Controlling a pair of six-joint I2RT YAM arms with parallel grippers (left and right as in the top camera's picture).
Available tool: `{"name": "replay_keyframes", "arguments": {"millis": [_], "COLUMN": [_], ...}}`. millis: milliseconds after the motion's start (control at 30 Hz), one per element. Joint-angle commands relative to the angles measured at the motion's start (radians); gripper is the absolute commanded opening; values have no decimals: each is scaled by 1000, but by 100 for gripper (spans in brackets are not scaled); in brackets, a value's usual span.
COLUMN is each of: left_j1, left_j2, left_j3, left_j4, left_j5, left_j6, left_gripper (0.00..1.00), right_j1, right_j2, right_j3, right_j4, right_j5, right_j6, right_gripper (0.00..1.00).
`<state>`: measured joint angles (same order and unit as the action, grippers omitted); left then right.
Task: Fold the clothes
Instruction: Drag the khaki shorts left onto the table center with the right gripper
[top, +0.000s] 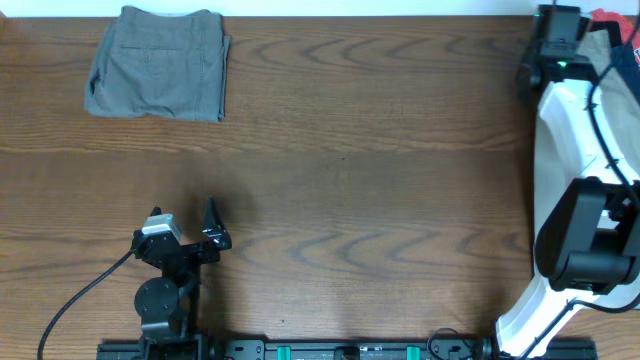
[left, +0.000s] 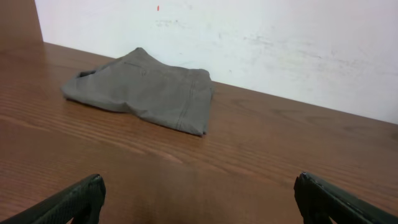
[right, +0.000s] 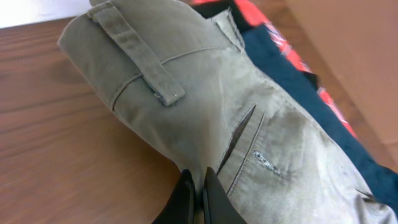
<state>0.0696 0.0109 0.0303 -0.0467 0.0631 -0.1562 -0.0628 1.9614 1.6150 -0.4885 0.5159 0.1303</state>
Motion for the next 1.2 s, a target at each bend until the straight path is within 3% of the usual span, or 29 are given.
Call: {"name": "replay_keyframes", "arguments": {"millis": [0,300,600,1000,1033,1133,1167], "left_j1": [-4,-4,-4,-4,-4,-4,-4], "left_j2": [-7,-7,-7,-7,-7,-7,-7], "left_j3": [-26,-26,-26,-26,-26,-26,-26], "left_j4": [-19,-19,-19,-19,-19,-19,-19], "left_j5": [-4,-4,-4,-4,-4,-4,-4], "left_j6": [13,13,13,13,13,13,13], "left_gripper": [98,98,98,98,98,98,98], "right_j1": [82,281,476,766,785,826,829], "right_j2": [-29,-29,-27,-27,-27,-27,-27], "right_j3": [1,0,-58,-93,-93,-93,-92], "right_j4": [0,-34,-27,-15,-18,-18,-18], "right_j5": [-63,-229,-625,-971,-962,-919,-912], "right_j6": [23,58,78,50,60,96,105], "right_gripper": [1,1,1,2,9,53,54]}}
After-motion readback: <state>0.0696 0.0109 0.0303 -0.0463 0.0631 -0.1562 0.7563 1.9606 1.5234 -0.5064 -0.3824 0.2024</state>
